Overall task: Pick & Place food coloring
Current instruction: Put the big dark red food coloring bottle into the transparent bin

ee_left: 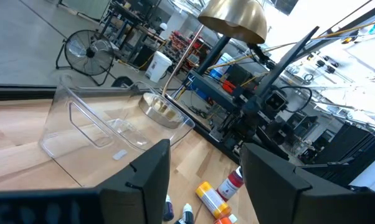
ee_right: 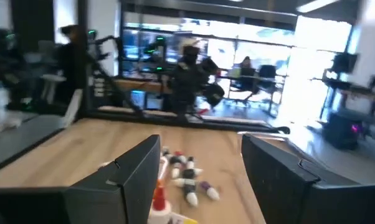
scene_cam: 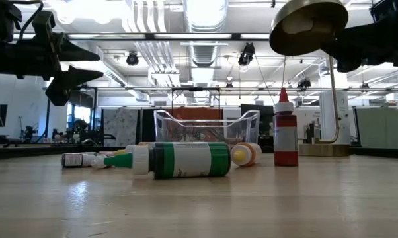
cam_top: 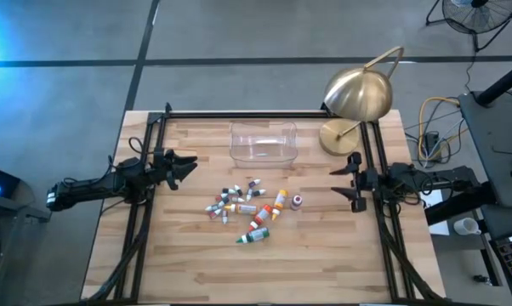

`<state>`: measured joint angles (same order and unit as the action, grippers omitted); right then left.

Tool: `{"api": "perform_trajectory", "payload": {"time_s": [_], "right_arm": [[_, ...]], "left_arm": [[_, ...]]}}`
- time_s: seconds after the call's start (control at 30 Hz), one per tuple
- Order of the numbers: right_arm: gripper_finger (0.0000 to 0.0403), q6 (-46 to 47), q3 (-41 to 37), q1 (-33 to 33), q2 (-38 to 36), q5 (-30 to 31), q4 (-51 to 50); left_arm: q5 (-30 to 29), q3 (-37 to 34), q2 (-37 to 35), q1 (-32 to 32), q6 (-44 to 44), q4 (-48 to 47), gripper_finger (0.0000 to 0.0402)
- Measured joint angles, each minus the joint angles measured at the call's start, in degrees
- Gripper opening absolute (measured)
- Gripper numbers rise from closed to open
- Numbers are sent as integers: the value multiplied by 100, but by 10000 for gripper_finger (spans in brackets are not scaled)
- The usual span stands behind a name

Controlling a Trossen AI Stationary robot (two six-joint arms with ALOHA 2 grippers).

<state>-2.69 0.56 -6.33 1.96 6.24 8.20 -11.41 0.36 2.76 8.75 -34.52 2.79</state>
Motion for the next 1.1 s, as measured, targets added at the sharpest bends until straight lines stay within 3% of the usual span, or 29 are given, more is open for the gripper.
{"api": "perform_trajectory", "payload": {"time_s": [0.13,0.33,0.53,0.63,0.83,1.1], "right_arm": [[219,1186,0,-4,22,122,28],[219,5100,0,-4,79,463,21],[219,6742,-2,-2,81,2543,557],[219,6574,-4,-4,194,2766,1413],[219,6139,21,-143,1039,1803,3323],[219,6559,975,-545,2784,1561,1873]], "left_arm": [[0,0,0,0,-2,0,167],[1,0,0,0,0,0,167],[0,0,0,-1,-1,0,167],[0,0,0,-1,0,0,167],[1,0,0,0,0,0,167],[0,0,0,-1,-1,0,167]]}}
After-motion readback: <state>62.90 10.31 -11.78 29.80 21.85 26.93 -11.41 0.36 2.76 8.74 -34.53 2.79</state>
